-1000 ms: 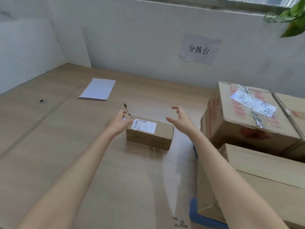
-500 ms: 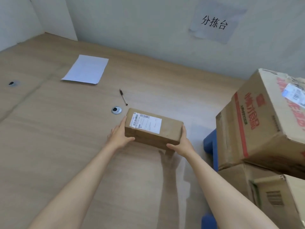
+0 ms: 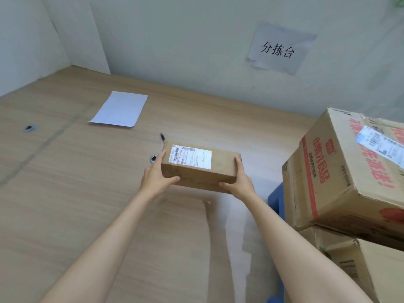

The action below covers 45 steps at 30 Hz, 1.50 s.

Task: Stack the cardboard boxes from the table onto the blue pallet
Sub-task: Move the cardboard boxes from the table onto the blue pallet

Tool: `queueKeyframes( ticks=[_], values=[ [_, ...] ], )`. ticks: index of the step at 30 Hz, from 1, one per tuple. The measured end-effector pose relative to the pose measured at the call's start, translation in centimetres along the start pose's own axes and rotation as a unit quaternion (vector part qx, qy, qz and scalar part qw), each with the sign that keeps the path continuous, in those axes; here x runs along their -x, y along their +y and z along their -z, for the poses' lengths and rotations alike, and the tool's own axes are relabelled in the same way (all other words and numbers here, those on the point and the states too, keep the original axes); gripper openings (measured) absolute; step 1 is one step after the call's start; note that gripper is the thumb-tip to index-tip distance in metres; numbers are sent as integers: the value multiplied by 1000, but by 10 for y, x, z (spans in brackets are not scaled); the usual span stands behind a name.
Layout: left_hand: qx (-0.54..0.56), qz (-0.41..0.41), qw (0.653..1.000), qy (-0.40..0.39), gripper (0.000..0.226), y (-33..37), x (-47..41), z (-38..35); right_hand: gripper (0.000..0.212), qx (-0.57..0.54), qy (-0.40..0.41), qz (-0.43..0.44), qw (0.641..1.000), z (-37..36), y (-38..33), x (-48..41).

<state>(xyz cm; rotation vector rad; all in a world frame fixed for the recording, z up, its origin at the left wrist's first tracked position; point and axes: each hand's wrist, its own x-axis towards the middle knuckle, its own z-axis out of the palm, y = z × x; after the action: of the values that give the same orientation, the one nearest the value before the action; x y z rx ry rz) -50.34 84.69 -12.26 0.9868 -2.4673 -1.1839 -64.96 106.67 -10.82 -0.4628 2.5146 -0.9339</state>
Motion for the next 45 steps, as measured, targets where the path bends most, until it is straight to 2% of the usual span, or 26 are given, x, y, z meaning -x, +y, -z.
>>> queueKeyframes(
  ticks=[7, 13, 21, 30, 34, 45],
  values=[
    [-2, -57, 995, 85, 94, 78, 11, 66, 88, -28, 62, 73, 995, 69, -71, 20],
    [4, -137, 975, 176, 93, 166, 37, 118, 87, -56, 135, 153, 977, 143, -124, 58],
    [-14, -226, 942, 248, 94, 271, 87, 138, 85, -56, 226, 213, 949, 251, -132, 136],
    [-18, -298, 926, 231, 86, 377, 170, 74, 79, -37, 291, 171, 941, 366, -47, 225],
    [-7, -320, 922, 219, 83, 422, 221, 18, 78, -10, 318, 152, 936, 421, 15, 270],
    [42, -353, 920, 167, 78, 546, 365, -154, 77, 3, 329, 123, 936, 576, 198, 383]
  ],
)
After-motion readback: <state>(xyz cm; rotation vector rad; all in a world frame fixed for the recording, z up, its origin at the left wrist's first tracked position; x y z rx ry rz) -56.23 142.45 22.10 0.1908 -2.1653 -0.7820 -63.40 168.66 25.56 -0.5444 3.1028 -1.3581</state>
